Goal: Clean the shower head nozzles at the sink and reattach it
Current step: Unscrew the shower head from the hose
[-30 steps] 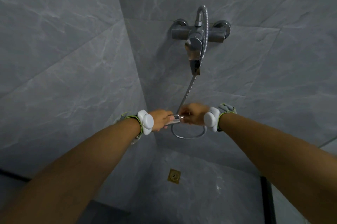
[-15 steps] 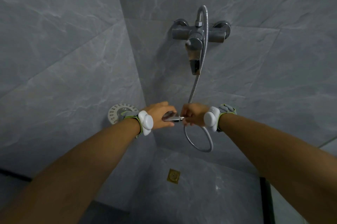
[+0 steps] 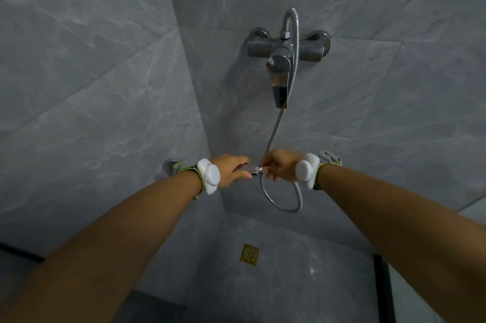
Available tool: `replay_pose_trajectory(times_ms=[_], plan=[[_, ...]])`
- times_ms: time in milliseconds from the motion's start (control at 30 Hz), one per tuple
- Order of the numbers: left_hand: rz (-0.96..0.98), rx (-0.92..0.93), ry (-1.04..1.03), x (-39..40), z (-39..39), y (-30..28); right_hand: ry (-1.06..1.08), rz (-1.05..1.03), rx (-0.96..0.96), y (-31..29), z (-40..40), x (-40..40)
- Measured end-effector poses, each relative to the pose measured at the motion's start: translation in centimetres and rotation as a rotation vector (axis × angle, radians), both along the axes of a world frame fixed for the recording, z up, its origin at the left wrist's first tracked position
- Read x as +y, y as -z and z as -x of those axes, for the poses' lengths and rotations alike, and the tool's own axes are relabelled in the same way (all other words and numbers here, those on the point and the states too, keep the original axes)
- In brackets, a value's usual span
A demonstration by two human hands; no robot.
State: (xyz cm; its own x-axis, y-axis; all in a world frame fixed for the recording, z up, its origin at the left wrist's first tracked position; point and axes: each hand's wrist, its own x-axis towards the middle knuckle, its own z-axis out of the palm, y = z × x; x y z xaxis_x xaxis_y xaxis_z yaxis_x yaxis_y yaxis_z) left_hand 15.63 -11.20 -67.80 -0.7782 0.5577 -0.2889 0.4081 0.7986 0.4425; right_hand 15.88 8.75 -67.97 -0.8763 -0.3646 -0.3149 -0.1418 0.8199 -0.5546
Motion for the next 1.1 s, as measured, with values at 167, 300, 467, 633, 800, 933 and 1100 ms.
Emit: replay_pose_trajectory(times_ms=[167,300,467,633,800,933,1100], plan=[[-0.087,-0.111,-0.093,0.1,-0.3,-0.3,0.017,0.052,0.132,0.4,-0.4,0.4],[-0.113,-0.093,-0.126,0.1,-0.4,-0.3,-0.030,0.002,0.045,-0.6,-0.3,-0.3],[-0.003,0.078,0.022,-0.4,-0.2,-0.4,-0.085,-0.082,0.000,-0.9,-0.4,-1.0],[-0.064,0.139,0.074,-0.7,0.1,0.1,-0.055,0.021,0.090,-0.1,-0.5,-0.7],[-0.085,0.104,0.044,-0.6,0.5,0.2,-0.044,0.027,0.160,0.0,0.0,-0.5],[-0.011,0.085,0.028,-0.3,0.5,-0.1,-0.022,-0.015,0.299,0.0,0.2,-0.4],[-0.040,-0.008,-0.064,0.1,0.4,-0.7,0.019,-0.041,0.439,0.6,0.4,-0.2]])
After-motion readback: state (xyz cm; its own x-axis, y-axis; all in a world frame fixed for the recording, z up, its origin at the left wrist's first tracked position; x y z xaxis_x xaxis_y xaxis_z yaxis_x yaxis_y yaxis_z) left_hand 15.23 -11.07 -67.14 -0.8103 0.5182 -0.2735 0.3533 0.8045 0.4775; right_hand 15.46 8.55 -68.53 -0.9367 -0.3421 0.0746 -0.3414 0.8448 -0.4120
